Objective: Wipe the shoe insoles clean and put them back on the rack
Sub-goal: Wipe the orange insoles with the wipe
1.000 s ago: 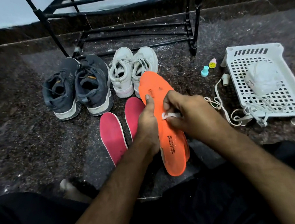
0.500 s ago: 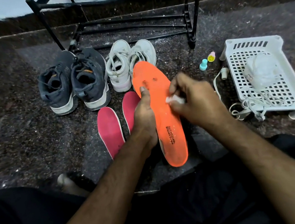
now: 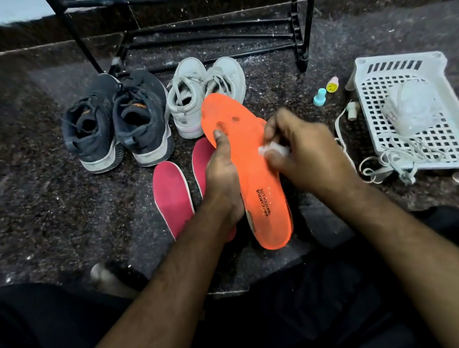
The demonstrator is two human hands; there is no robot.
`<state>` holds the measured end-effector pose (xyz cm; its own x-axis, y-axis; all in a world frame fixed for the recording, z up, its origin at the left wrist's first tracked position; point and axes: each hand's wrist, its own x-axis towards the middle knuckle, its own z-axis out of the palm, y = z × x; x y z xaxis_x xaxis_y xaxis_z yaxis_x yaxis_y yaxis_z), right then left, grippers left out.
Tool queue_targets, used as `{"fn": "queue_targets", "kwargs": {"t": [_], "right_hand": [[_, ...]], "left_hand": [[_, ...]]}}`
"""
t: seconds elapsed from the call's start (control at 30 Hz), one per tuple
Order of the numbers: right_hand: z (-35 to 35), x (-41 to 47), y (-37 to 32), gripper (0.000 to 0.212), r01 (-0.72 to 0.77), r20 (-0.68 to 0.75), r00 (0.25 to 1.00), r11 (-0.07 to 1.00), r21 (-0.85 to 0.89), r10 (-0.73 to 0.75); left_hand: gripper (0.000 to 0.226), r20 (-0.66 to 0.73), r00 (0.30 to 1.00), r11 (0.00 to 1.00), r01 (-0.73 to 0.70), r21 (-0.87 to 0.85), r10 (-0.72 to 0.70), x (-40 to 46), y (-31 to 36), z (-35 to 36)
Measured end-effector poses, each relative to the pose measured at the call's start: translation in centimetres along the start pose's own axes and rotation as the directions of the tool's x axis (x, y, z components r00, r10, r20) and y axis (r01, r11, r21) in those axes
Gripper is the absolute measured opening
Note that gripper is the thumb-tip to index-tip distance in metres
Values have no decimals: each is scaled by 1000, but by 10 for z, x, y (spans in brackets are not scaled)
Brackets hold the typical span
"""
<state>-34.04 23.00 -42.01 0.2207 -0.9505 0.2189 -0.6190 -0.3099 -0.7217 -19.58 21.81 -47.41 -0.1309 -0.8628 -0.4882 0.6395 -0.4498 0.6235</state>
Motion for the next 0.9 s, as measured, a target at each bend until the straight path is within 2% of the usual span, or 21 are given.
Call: {"fn": "queue_targets", "kwargs": {"t": [0.07, 0.2, 0.23, 0.3, 0.37, 0.5, 0.53, 0.6, 0.67, 0.73, 0.87, 0.9], "right_hand": [[-1, 0, 2, 23, -4, -29, 1000, 1000, 13, 4], [13, -16, -16, 25, 104, 176, 978, 994, 38, -109], [13, -11, -14, 24, 107, 153, 982, 994, 12, -108], [7, 2, -2, 22, 55, 12, 998, 998, -24, -55], [2, 8, 4, 22, 2, -79, 997, 1000, 2, -1], [13, -10, -9, 26, 97, 111, 989, 995, 1, -96], [13, -9, -8, 25, 108, 110, 988, 994, -8, -106], [6, 4, 3, 20, 63, -24, 998, 998, -8, -63], [-6, 18, 15, 17, -42, -180, 983, 999, -1, 41], [-8, 18, 18, 16, -65, -219, 974, 998, -11, 62], [17, -7, -5, 22, 152, 60, 987, 988, -24, -150], [19, -7, -5, 23, 173, 75, 982, 984, -31, -171]], "left_hand": [[84, -14, 1000, 1000, -5, 15, 6, -3, -2, 3], [74, -4, 1000, 999, -1, 40, 2, -5, 4, 5], [77, 4, 1000, 999, 3, 37, -3, -7, 3, 6], [85, 18, 1000, 999, -16, 39, 16, -5, -3, 5], [82, 18, 1000, 999, -26, 19, 25, -6, -6, 9], [77, 1, 1000, 1000, -6, -29, 6, -2, -6, 8], [74, -7, 1000, 1000, -6, -7, 6, -1, -8, 7], [64, -10, 999, 997, -38, 72, 39, 0, -16, 6], [59, -6, 999, 985, -48, 168, 50, -5, -20, 11], [56, -7, 998, 975, -63, 211, 66, -8, -21, 13], [43, 32, 999, 996, -41, 84, 38, -3, -14, 8], [40, 37, 999, 997, -27, 70, 24, -3, -14, 8]]}}
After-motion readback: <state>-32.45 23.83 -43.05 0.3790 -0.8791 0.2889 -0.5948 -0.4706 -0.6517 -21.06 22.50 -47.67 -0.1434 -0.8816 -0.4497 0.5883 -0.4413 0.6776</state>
